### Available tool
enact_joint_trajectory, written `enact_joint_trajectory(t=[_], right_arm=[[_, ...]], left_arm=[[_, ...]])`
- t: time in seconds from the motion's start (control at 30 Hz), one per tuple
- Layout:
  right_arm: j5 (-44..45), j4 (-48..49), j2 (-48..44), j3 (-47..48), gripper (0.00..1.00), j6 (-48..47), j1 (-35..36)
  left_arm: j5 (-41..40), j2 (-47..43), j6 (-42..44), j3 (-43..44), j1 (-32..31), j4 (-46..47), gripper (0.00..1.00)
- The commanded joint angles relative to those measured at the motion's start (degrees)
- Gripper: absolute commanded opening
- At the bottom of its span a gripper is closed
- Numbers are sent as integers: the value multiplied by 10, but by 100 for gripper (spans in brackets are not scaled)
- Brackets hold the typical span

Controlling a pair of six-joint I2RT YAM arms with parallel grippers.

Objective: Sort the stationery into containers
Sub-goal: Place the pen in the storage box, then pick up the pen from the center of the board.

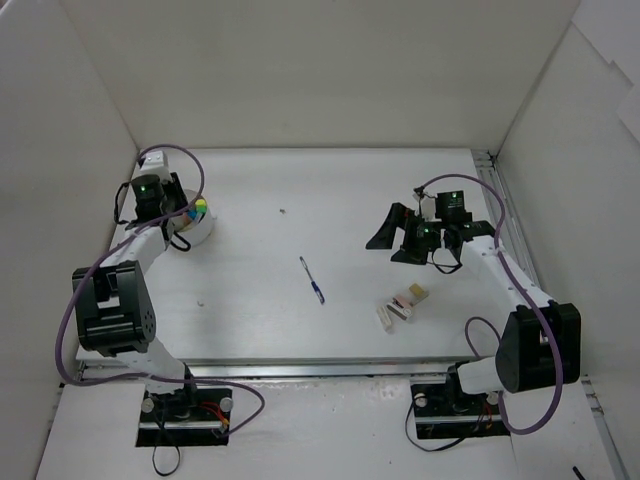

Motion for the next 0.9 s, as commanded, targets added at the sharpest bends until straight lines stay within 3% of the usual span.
enact_joint_trajectory(t=[0.0, 0.07, 0.1, 0.2, 0.33, 0.37, 0.4, 0.5, 0.77, 0.87], right_arm=[[0, 7, -11, 0, 98, -11, -2], [0, 7, -10, -2, 98, -13, -4], [0, 5, -10, -3, 98, -14, -6], [10, 0, -9, -5, 98, -18, -4], [63, -30, -9, 4, 98, -47, 12], [94, -44, -9, 11, 98, -59, 27], [172, -75, -9, 30, 98, -68, 62], [274, -102, -6, 58, 98, -97, 133], [390, -99, 95, 113, 98, -106, 290], [457, -96, 156, 143, 98, -102, 347]], left_arm=[[-65, -67, -27, -20, -11, 46, 39], [-76, -84, -29, -28, -12, 45, 52], [-79, -89, -30, -32, -12, 43, 66], [-82, -108, -34, -33, -12, 28, 74], [-77, -140, -44, -46, -17, 19, 76], [-77, -157, -44, -49, -23, 18, 78], [-82, -166, -44, -53, -23, 12, 83], [-113, -210, -50, -58, -36, -21, 99], [-110, -390, -114, -87, -79, -168, 99], [-52, -457, -136, -132, -90, -179, 99]])
